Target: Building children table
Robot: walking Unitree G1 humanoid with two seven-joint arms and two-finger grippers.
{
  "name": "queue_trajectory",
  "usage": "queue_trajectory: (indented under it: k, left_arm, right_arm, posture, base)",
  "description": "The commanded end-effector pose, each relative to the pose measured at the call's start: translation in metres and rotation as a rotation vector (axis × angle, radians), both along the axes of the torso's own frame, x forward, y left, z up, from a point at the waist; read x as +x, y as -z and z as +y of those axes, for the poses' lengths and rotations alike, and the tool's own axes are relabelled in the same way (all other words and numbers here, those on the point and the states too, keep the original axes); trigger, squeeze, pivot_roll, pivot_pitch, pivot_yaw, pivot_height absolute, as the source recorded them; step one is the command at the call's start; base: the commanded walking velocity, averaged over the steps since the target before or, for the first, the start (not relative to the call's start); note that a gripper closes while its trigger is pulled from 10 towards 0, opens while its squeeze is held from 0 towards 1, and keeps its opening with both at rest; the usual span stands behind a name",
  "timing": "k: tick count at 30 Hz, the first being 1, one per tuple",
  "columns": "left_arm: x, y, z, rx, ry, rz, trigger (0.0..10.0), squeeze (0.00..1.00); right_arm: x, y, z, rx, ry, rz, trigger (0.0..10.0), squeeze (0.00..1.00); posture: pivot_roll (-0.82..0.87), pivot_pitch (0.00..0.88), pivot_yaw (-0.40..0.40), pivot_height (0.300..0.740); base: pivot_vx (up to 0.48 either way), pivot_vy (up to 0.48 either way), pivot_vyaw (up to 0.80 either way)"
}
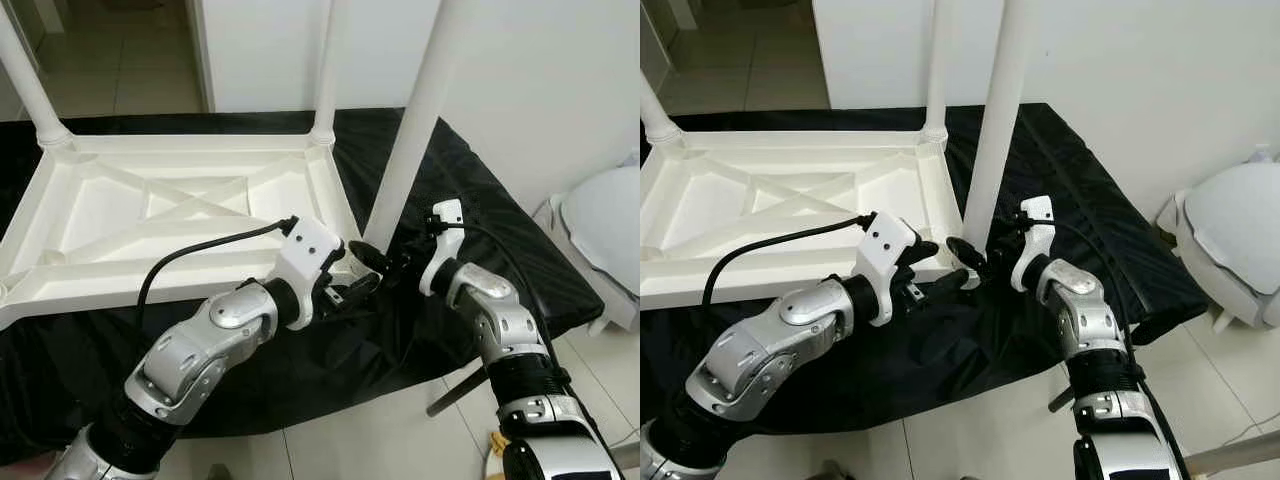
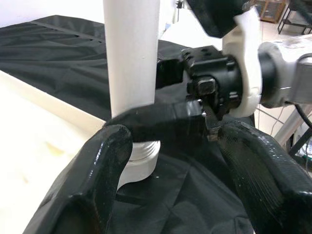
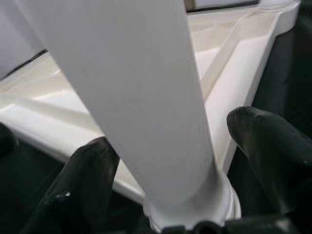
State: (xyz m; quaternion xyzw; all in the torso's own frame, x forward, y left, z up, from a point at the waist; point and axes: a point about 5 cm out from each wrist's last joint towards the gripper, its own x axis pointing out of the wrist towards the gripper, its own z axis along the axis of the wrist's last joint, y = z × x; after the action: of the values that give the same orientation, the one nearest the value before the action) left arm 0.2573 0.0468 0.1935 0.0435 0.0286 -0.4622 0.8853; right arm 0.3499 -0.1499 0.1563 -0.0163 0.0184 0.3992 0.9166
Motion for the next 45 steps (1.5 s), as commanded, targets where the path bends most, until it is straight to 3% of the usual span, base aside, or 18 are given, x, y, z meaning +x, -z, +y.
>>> queue_trajectory:
  k: [1,14,15,16,17,25,35,38,40,42,45]
  left_arm:
    - [-0.011,0.002,-0.006,0.005,0.155,0.029,10.0,0.00]
    - [-0.011,0.001,-0.005,0.007,0.141,0.027,10.0,0.00]
    - [-0.012,0.001,-0.005,0.006,0.140,0.028,10.0,0.00]
    - [-0.012,0.001,-0.005,0.006,0.140,0.028,10.0,0.00]
    - [-0.012,0.000,-0.004,0.005,0.136,0.029,10.0,0.00]
    - [-0.012,0.001,-0.003,0.002,0.123,0.033,10.0,0.00]
    - [-0.013,0.001,-0.004,-0.001,0.131,0.035,10.0,0.00]
    - [-0.013,0.001,-0.005,-0.001,0.133,0.036,10.0,0.00]
    - [-0.014,0.002,-0.006,-0.003,0.136,0.040,10.0,0.00]
    - [-0.014,0.002,-0.006,-0.003,0.136,0.040,10.0,0.00]
    - [-0.015,0.002,-0.007,-0.004,0.139,0.044,10.0,0.00]
  right_arm:
    - [0.005,0.003,0.000,-0.038,-0.047,0.013,10.0,0.00]
    - [0.019,0.010,0.015,-0.102,-0.079,0.035,10.0,0.00]
    - [0.020,0.011,0.015,-0.104,-0.079,0.035,5.1,0.00]
    - [0.020,0.011,0.015,-0.104,-0.079,0.035,5.1,0.00]
    - [0.021,0.011,0.014,-0.108,-0.074,0.038,0.0,0.00]
    - [0.020,0.020,0.004,-0.105,-0.041,0.094,0.0,0.00]
    - [0.019,0.024,-0.002,-0.073,0.066,0.066,0.0,0.00]
    - [0.017,0.025,0.002,-0.039,0.088,0.056,0.0,0.00]
    - [0.013,0.026,0.014,0.038,0.199,0.060,0.0,0.00]
    - [0.013,0.026,0.014,0.038,0.199,0.060,0.0,0.00]
    - [0.009,0.024,0.025,0.071,0.307,0.049,0.0,0.00]
  posture:
    - [-0.01,0.018,-0.054,0.740]
    - [0.01,0.016,-0.052,0.740]
    - [0.02,0.019,-0.054,0.740]
    - [0.02,0.019,-0.054,0.740]
    - [0.02,0.021,-0.056,0.740]
    - [0.02,0.027,-0.061,0.740]
    - [0.00,0.040,-0.063,0.740]
    - [0.00,0.045,-0.068,0.740]
    - [0.00,0.048,-0.068,0.740]
    - [0.00,0.048,-0.068,0.740]
    - [0.00,0.046,-0.071,0.740]
  base:
    - [0.000,0.000,0.00]
    - [0.000,0.000,0.00]
    - [0.000,0.000,0.00]
    - [0.000,0.000,0.00]
    - [0.000,0.000,0.00]
    - [0.000,0.000,0.00]
    - [0.000,0.000,0.00]
    - [0.000,0.000,0.00]
    - [0.000,0.000,0.00]
    - [0.000,0.000,0.00]
    - [0.000,0.000,0.00]
